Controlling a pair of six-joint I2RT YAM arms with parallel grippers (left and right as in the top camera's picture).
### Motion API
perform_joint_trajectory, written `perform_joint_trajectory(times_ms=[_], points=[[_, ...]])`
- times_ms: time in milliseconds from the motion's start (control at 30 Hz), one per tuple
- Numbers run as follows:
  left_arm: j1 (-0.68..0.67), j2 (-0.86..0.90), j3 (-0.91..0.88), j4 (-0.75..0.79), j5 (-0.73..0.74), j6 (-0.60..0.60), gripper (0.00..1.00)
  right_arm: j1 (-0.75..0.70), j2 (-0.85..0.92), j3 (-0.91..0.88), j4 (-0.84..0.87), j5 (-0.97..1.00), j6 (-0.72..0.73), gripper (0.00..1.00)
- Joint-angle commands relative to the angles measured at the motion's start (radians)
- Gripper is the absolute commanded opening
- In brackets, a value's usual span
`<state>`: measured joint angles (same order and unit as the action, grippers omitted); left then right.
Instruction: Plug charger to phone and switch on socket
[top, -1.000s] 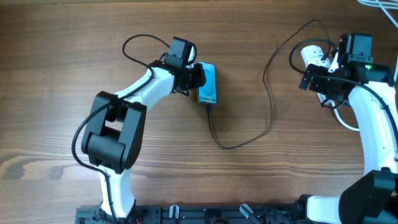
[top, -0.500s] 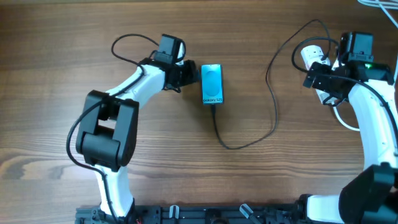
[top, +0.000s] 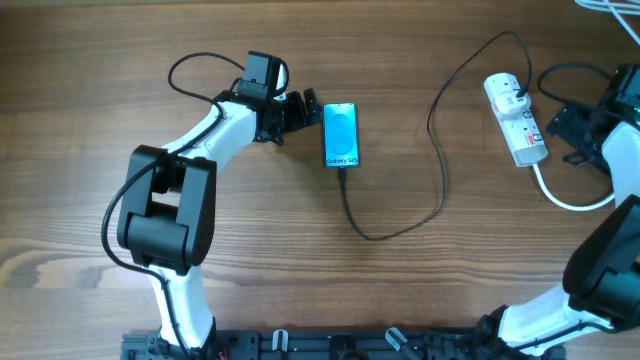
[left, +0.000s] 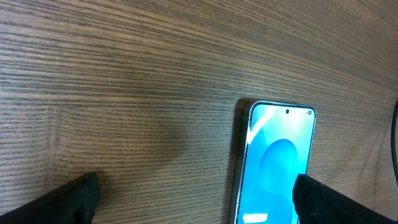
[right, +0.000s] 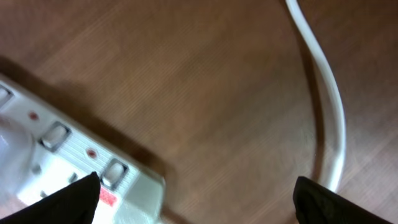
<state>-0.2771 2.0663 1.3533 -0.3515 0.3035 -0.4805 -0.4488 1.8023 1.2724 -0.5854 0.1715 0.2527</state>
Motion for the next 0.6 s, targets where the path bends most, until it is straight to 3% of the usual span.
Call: perform_joint_trajectory(times_ms=[0,167,567], points=[[0.002,0.008,-0.009,-0.005,-0.010,0.004,1.00,-0.002,0.059,0.010,0.044,-0.016,0.013,1.00],[0.002,0.008,-0.009,-0.005,-0.010,0.004,1.00,-0.002,0.172,0.010,0.128,-0.170,0.009,1.00],[0.002,0.008,-0.009,-0.005,-0.010,0.004,1.00,0.000,0.244,0.010,0.253,-0.258,-0.017,1.00]])
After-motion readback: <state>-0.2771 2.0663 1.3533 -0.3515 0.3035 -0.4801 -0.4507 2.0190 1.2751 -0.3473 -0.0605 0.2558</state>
